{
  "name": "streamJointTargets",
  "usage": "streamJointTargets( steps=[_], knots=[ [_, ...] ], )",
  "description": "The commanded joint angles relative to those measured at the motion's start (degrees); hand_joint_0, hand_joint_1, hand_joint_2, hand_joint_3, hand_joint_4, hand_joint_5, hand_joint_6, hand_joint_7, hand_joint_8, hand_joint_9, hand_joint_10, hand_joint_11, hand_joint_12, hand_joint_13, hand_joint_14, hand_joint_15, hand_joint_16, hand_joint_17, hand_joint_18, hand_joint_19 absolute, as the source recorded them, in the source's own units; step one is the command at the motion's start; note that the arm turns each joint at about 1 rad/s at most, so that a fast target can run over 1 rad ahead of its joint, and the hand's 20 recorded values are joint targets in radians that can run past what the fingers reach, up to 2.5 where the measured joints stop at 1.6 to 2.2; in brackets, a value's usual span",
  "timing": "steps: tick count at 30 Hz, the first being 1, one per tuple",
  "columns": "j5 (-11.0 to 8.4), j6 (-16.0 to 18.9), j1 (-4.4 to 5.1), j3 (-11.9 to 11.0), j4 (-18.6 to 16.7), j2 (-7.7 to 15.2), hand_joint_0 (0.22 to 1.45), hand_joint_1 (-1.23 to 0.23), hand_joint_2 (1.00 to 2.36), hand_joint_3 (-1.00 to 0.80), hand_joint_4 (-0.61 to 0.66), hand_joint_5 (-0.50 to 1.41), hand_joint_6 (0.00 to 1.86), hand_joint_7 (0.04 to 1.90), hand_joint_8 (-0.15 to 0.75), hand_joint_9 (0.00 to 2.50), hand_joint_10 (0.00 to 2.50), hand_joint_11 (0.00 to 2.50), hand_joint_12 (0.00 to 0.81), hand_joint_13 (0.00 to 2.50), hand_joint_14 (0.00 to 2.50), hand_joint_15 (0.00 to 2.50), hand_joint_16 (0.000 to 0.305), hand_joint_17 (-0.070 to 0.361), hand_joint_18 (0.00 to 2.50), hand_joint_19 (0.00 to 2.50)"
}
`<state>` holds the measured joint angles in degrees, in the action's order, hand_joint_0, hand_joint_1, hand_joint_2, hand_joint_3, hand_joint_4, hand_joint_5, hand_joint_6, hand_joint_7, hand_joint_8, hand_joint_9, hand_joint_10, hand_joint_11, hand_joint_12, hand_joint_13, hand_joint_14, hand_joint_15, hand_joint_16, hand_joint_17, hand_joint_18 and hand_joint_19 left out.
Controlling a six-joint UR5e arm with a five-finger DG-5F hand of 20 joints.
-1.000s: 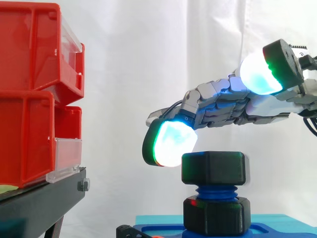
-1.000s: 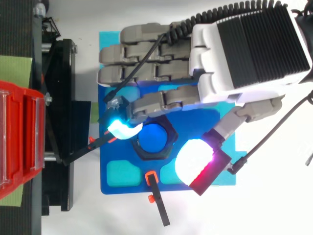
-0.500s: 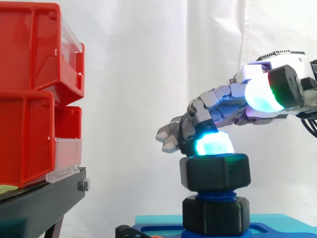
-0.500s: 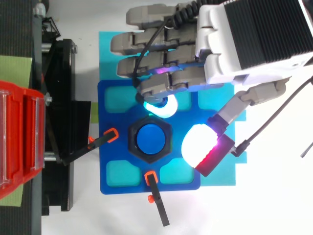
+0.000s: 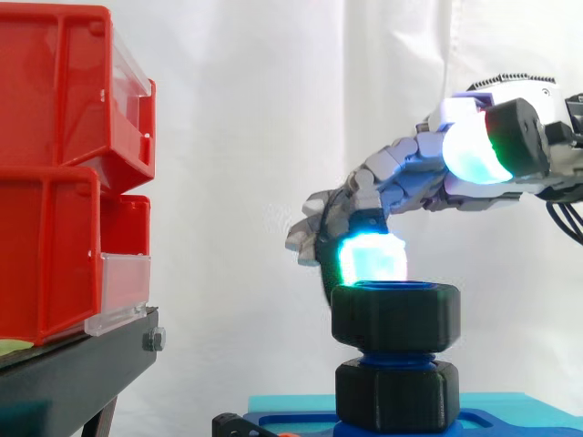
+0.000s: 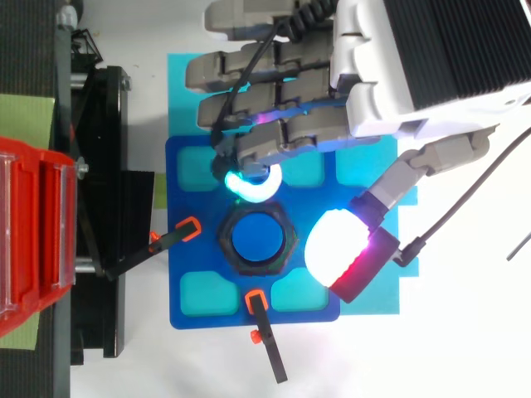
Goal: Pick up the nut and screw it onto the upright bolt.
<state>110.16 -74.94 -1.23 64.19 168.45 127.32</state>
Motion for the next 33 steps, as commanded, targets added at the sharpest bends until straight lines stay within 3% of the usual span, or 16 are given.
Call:
streamJointTargets(
  steps=[1, 13, 19, 23, 26, 33],
  knots=[
    [0.05, 0.06, 0.09, -0.82, 0.13, 0.04, 0.50, -0.14, 1.00, -0.50, 0.19, -0.14, 0.50, 0.73, 0.226, 0.50, 0.00, 0.00, 0.239, 0.28, 0.00, 0.00, 0.021, 0.047, 0.00, 0.00],
    [-0.13, 0.06, 0.70, -0.73, -1.54, 0.04, 0.48, -0.11, 1.00, -0.50, 0.16, -0.16, 0.50, 0.64, 0.201, 0.38, 0.00, 0.00, 0.267, 0.19, 0.00, 0.00, 0.026, 0.060, 0.00, 0.00],
    [-0.92, 0.06, 1.58, 0.06, -1.89, 0.04, 0.48, -0.09, 1.00, -0.50, 0.14, -0.17, 0.50, 0.62, 0.188, 0.27, 0.00, 0.00, 0.290, 0.07, 0.00, 0.00, 0.031, 0.070, 0.00, 0.00],
    [-2.23, 0.41, 2.20, 0.85, -6.47, 1.09, 0.47, -0.06, 1.00, -0.50, 0.11, -0.18, 0.50, 0.62, 0.174, 0.17, 0.00, 0.00, 0.305, 0.00, 0.00, 0.00, 0.035, 0.078, 0.00, 0.00],
    [-2.32, 1.12, 2.46, 0.85, -7.78, 1.79, 0.47, -0.06, 1.00, -0.50, 0.11, -0.18, 0.50, 0.63, 0.173, 0.15, 0.00, 0.00, 0.312, 0.00, 0.00, 0.00, 0.036, 0.081, 0.00, 0.00],
    [-2.41, 1.73, 2.64, 0.85, -6.38, 1.79, 0.47, -0.06, 1.00, -0.50, 0.13, -0.16, 0.50, 0.71, 0.181, 0.15, 0.00, 0.00, 0.314, 0.00, 0.00, 0.00, 0.036, 0.082, 0.00, 0.00]
  ],
)
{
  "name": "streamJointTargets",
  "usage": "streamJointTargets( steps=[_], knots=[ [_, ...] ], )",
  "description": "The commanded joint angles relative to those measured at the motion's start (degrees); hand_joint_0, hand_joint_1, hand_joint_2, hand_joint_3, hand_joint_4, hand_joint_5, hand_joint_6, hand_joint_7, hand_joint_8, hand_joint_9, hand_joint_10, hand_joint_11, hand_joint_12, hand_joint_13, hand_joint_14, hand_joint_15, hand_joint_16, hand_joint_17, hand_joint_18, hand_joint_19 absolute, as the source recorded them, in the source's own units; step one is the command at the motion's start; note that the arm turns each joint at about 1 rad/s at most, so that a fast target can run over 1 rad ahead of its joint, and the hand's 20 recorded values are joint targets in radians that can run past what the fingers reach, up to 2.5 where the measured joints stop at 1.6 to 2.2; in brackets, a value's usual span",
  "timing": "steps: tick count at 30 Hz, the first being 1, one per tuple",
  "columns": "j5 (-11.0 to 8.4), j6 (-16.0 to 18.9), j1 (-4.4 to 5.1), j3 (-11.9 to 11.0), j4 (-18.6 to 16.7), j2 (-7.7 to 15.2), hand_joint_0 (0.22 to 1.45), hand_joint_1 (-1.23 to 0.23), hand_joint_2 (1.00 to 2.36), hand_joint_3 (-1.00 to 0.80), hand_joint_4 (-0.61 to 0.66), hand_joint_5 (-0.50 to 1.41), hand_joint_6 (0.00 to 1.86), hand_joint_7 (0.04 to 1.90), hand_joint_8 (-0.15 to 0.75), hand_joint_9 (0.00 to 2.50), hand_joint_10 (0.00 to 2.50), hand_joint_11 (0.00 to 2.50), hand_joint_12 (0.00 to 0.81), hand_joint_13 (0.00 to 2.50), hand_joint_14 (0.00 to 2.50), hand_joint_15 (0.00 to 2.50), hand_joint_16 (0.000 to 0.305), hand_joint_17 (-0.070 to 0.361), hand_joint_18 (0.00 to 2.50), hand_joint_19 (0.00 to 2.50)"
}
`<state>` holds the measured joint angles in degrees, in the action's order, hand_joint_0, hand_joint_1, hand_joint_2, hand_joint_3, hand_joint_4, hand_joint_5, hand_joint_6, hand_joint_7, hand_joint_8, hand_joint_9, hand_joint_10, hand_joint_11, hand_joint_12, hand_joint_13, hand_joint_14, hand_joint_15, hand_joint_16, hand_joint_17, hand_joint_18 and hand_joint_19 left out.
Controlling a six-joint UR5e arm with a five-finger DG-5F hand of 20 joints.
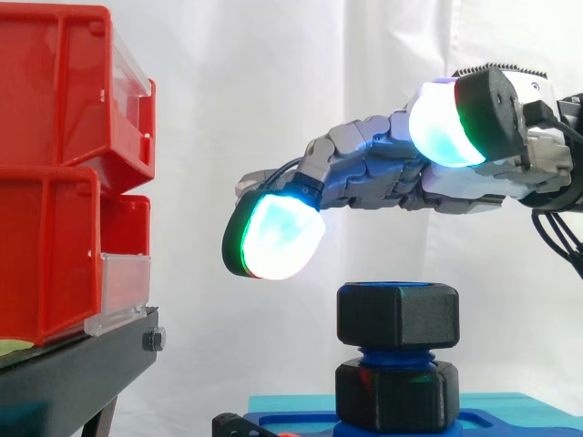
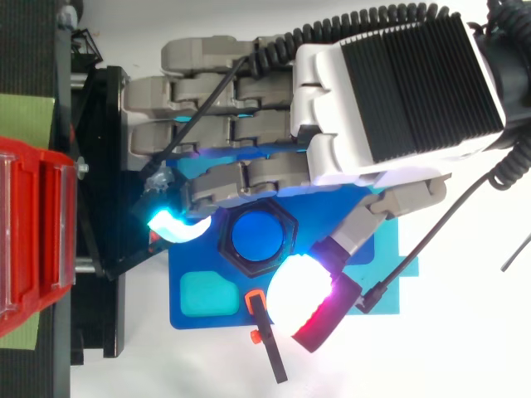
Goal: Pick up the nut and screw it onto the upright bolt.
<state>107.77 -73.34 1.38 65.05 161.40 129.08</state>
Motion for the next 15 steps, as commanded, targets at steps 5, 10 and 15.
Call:
streamJointTargets(
  steps=[5, 10, 15],
  knots=[
    [-0.11, -0.04, 0.03, 0.07, 1.81, 0.03, 0.48, -0.08, 1.00, -0.50, 0.18, -0.13, 0.50, 0.88, 0.200, 0.21, 0.00, 0.00, 0.308, 0.02, 0.00, 0.00, 0.035, 0.078, 0.00, 0.00],
    [-0.02, -0.04, 0.03, 0.07, 2.96, 0.03, 0.48, -0.11, 1.00, -0.50, 0.24, -0.10, 0.50, 1.01, 0.220, 0.29, 0.00, 0.00, 0.293, 0.09, 0.00, 0.00, 0.032, 0.072, 0.00, 0.00],
    [0.25, -0.04, -0.41, 0.07, 3.04, 0.03, 0.49, -0.13, 1.00, -0.50, 0.25, -0.07, 0.50, 1.15, 0.230, 0.37, 0.00, 0.00, 0.280, 0.17, 0.00, 0.00, 0.029, 0.065, 0.00, 0.00]
  ],
)
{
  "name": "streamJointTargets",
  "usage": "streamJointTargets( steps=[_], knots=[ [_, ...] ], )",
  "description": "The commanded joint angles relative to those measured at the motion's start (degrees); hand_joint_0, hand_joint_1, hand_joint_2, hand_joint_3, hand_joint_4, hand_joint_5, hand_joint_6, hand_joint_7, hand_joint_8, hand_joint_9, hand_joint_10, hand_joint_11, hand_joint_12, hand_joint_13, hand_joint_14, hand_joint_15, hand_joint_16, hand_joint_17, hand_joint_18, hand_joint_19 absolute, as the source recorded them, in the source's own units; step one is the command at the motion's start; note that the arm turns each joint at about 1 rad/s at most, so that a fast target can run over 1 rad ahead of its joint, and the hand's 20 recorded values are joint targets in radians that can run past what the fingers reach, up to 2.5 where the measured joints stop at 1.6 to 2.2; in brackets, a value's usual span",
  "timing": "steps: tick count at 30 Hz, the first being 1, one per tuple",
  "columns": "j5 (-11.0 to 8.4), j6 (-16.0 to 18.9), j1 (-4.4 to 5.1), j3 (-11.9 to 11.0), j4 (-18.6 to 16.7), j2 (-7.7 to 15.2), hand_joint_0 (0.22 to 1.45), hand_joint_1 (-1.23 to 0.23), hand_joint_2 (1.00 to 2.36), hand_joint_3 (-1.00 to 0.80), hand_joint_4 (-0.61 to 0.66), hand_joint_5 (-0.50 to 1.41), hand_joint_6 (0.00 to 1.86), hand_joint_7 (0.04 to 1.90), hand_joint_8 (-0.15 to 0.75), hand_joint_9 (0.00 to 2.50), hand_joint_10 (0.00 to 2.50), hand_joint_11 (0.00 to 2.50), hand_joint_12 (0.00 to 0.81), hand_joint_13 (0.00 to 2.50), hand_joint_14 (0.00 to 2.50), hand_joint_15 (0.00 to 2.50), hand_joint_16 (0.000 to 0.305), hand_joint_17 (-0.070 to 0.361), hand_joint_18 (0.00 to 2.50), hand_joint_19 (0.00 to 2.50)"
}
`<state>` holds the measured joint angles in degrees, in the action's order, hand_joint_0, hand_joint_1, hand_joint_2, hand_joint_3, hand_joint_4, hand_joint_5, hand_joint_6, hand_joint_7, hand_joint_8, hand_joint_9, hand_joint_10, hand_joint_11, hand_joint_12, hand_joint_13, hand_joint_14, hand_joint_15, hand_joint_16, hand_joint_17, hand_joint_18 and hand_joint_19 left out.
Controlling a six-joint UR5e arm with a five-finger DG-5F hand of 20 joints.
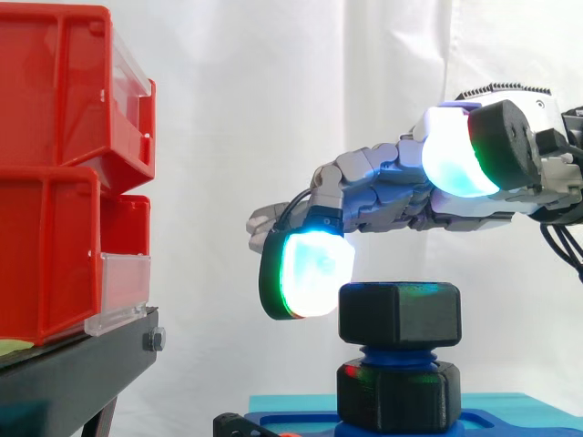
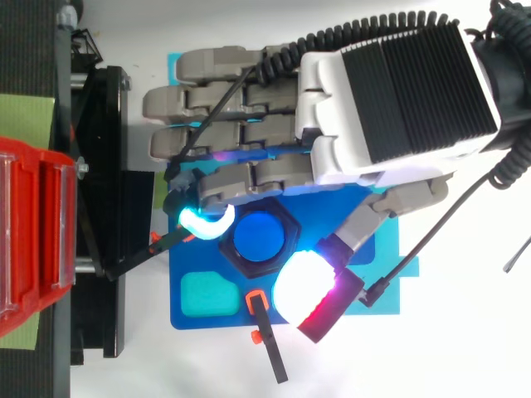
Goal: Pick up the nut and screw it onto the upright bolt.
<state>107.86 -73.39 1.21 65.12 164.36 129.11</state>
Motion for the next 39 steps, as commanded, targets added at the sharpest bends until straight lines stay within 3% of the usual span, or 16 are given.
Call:
streamJointTargets(
  steps=[1, 14, 17, 20, 26, 28, 30, 34, 39],
  knots=[
    [0.16, 0.00, -0.34, 0.00, 0.09, 0.00, 0.50, -0.14, 1.00, -0.50, 0.24, -0.07, 0.50, 1.17, 0.232, 0.40, 0.00, 0.00, 0.278, 0.18, 0.00, 0.00, 0.028, 0.064, 0.00, 0.00],
    [2.18, 0.00, -1.74, 0.00, 0.00, 0.00, 0.51, -0.23, 1.00, -0.50, 0.16, 0.02, 0.50, 1.49, 0.245, 0.63, 0.00, 0.00, 0.242, 0.36, 0.00, 0.00, 0.020, 0.045, 0.00, 0.00],
    [2.97, 0.00, -2.44, -0.08, -0.09, -0.09, 0.52, -0.25, 1.00, -0.50, 0.12, 0.04, 0.50, 1.46, 0.237, 0.74, 0.00, 0.00, 0.222, 0.44, 0.00, 0.00, 0.016, 0.036, 0.02, 0.00],
    [3.41, 0.00, -2.53, -0.17, 0.09, -0.09, 0.52, -0.25, 1.00, -0.50, 0.11, 0.05, 0.51, 1.45, 0.232, 0.79, 0.00, 0.00, 0.214, 0.48, 0.00, 0.00, 0.015, 0.033, 0.05, 0.00],
    [4.55, 0.09, -3.50, -0.35, 0.18, -0.09, 0.53, -0.24, 1.00, -0.50, 0.11, 0.06, 0.56, 1.29, 0.227, 1.01, 0.00, 0.00, 0.171, 0.62, 0.00, 0.00, 0.008, 0.017, 0.21, 0.00],
    [4.64, 0.18, -3.68, -0.35, 0.00, 0.00, 0.53, -0.23, 1.00, -0.50, 0.11, 0.06, 0.56, 1.29, 0.226, 1.02, 0.00, 0.00, 0.169, 0.62, 0.00, 0.00, 0.007, 0.017, 0.22, 0.00],
    [4.73, 0.18, -3.94, -0.61, 0.09, -0.09, 0.52, -0.23, 1.00, -0.50, 0.10, 0.07, 0.50, 1.42, 0.235, 1.02, 0.00, 0.00, 0.173, 0.61, 0.00, 0.00, 0.008, 0.017, 0.22, 0.00],
    [5.43, 0.09, -4.38, -1.49, 0.35, -0.09, 0.51, -0.20, 1.00, -0.50, 0.15, 0.01, 0.50, 1.34, 0.243, 0.95, 0.00, 0.00, 0.198, 0.55, 0.00, 0.00, 0.011, 0.025, 0.11, 0.00],
    [6.31, 0.00, -4.73, -4.30, 2.37, 0.00, 0.50, -0.19, 1.00, -0.50, 0.26, -0.07, 0.50, 1.03, 0.244, 0.86, 0.00, 0.00, 0.223, 0.49, 0.00, 0.00, 0.015, 0.033, 0.05, 0.00]
  ],
)
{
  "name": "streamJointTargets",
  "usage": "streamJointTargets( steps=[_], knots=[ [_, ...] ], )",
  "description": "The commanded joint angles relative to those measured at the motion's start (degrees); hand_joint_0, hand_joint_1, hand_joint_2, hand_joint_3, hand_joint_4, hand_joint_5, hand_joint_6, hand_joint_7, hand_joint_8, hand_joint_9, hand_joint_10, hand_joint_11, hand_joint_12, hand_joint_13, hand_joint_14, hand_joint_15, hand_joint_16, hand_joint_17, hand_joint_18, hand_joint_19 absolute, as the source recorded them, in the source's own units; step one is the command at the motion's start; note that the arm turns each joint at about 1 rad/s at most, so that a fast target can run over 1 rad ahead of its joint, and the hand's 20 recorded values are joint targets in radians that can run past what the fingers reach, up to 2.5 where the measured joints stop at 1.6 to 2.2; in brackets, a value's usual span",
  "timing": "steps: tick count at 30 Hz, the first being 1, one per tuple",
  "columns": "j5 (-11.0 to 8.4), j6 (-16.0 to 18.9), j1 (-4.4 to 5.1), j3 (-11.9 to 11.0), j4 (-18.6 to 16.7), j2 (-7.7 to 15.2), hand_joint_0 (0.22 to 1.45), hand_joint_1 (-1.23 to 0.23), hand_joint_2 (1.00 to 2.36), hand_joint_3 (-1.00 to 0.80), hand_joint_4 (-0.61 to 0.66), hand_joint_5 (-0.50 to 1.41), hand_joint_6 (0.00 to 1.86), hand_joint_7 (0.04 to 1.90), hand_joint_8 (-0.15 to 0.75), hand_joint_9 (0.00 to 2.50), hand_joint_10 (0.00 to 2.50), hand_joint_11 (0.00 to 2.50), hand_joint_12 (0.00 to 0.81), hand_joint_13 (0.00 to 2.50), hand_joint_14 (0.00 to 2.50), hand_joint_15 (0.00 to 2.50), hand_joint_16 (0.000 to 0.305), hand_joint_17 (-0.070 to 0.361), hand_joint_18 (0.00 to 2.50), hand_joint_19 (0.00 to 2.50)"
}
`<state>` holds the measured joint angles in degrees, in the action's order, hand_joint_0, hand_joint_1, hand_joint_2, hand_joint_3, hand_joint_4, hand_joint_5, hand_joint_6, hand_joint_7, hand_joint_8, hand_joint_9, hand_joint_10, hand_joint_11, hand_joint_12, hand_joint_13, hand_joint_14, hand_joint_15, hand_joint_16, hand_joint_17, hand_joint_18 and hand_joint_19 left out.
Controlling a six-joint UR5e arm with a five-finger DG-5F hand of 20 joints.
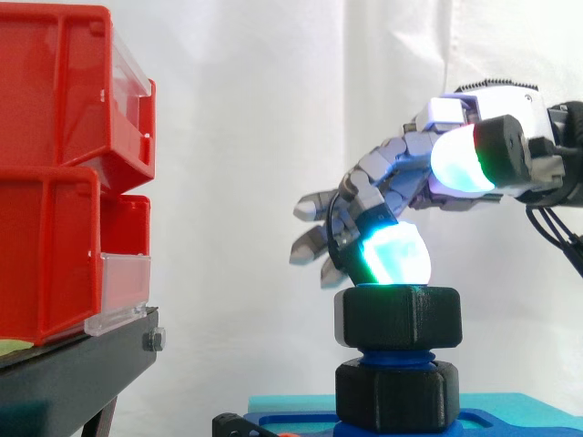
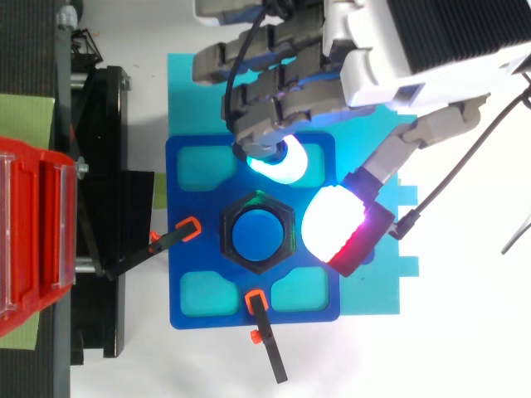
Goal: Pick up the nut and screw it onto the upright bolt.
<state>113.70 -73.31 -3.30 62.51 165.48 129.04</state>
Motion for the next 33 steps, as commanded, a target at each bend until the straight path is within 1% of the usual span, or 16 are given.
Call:
streamJointTargets(
  steps=[1, 5, 7, 11, 14, 17, 18, 19, 20, 21, 23, 24, 28, 30, 31, 33],
  knots=[
    [0.56, -0.08, -0.30, -2.22, 1.78, -0.02, 0.50, -0.19, 1.00, -0.50, 0.25, -0.07, 0.50, 1.00, 0.244, 0.85, 0.00, 0.00, 0.224, 0.49, 0.00, 0.00, 0.015, 0.034, 0.04, 0.00],
    [0.56, -0.17, -0.48, -4.33, 3.71, -0.02, 0.50, -0.17, 1.00, -0.50, 0.20, -0.12, 0.50, 0.76, 0.232, 0.75, 0.00, 0.00, 0.246, 0.43, 0.00, 0.00, 0.020, 0.044, 0.00, 0.00],
    [0.56, -0.17, -0.48, -4.59, 3.71, -0.02, 0.49, -0.17, 1.00, -0.50, 0.19, -0.13, 0.50, 0.72, 0.221, 0.71, 0.00, 0.00, 0.255, 0.41, 0.00, 0.00, 0.021, 0.047, 0.00, 0.00],
    [0.29, -0.43, -0.04, -4.50, 2.57, 0.07, 0.48, -0.14, 1.00, -0.50, 0.17, -0.15, 0.50, 0.64, 0.205, 0.60, 0.00, 0.00, 0.273, 0.32, 0.00, 0.00, 0.026, 0.059, 0.00, 0.00],
    [0.12, -0.70, 0.31, -3.71, 0.90, 0.16, 0.48, -0.12, 1.00, -0.50, 0.16, -0.16, 0.50, 0.61, 0.199, 0.50, 0.00, 0.00, 0.287, 0.24, 0.00, 0.00, 0.029, 0.065, 0.00, 0.00],
    [-1.03, 0.18, 1.37, -0.99, -4.11, 0.16, 0.48, -0.11, 1.00, -0.50, 0.15, -0.16, 0.50, 0.61, 0.193, 0.46, 0.00, 0.00, 0.290, 0.19, 0.00, 0.00, 0.031, 0.070, 0.00, 0.00],
    [-1.03, 0.18, 1.37, -0.99, -4.11, 0.16, 0.47, -0.10, 1.00, -0.50, 0.15, -0.16, 0.50, 0.61, 0.191, 0.44, 0.00, 0.00, 0.293, 0.18, 0.00, 0.00, 0.032, 0.072, 0.00, 0.00],
    [-1.91, 1.24, 1.98, -0.28, -5.60, 0.07, 0.47, -0.10, 1.00, -0.50, 0.15, -0.16, 0.50, 0.61, 0.190, 0.43, 0.00, 0.00, 0.296, 0.17, 0.00, 0.00, 0.032, 0.073, 0.00, 0.00],
    [-2.17, 1.50, 2.25, -0.02, -5.78, 0.07, 0.47, -0.09, 1.00, -0.50, 0.15, -0.16, 0.50, 0.61, 0.190, 0.43, 0.00, 0.00, 0.297, 0.17, 0.00, 0.00, 0.032, 0.073, 0.00, 0.00],
    [-2.52, 1.85, 2.34, 0.16, -5.87, 0.07, 0.47, -0.09, 1.00, -0.50, 0.15, -0.16, 0.50, 0.61, 0.191, 0.42, 0.00, 0.00, 0.300, 0.16, 0.00, 0.00, 0.033, 0.074, 0.00, 0.00],
    [-3.40, 2.03, 3.04, 0.60, -5.60, 0.07, 0.47, -0.09, 1.00, -0.50, 0.15, -0.16, 0.50, 0.62, 0.194, 0.40, 0.00, 0.00, 0.303, 0.14, 0.00, 0.00, 0.033, 0.075, 0.00, 0.00],
    [-3.66, 2.03, 3.13, 0.60, -5.43, 0.07, 0.47, -0.09, 1.00, -0.50, 0.15, -0.16, 0.50, 0.62, 0.194, 0.40, 0.00, 0.00, 0.304, 0.14, 0.00, 0.00, 0.034, 0.076, 0.00, 0.00],
    [-4.10, 2.03, 4.18, 0.68, -3.58, 0.07, 0.47, -0.08, 1.00, -0.50, 0.15, -0.16, 0.50, 0.63, 0.195, 0.39, 0.00, 0.00, 0.305, 0.14, 0.00, 0.00, 0.034, 0.077, 0.00, 0.00],
    [-4.28, 2.03, 4.45, 0.60, -2.97, 0.07, 0.47, -0.08, 1.00, -0.50, 0.15, -0.16, 0.50, 0.64, 0.197, 0.39, 0.00, 0.00, 0.306, 0.14, 0.00, 0.00, 0.034, 0.077, 0.00, 0.00],
    [-4.63, 2.11, 4.80, 0.60, -2.26, 0.07, 0.47, -0.08, 1.00, -0.50, 0.15, -0.15, 0.50, 0.64, 0.197, 0.39, 0.00, 0.00, 0.307, 0.14, 0.00, 0.00, 0.034, 0.077, 0.00, 0.00],
    [-5.07, 2.11, 5.15, 0.68, -1.82, 0.16, 0.47, -0.08, 1.00, -0.50, 0.16, -0.15, 0.50, 0.66, 0.198, 0.39, 0.00, 0.00, 0.308, 0.14, 0.00, 0.00, 0.034, 0.077, 0.00, 0.00]
  ],
)
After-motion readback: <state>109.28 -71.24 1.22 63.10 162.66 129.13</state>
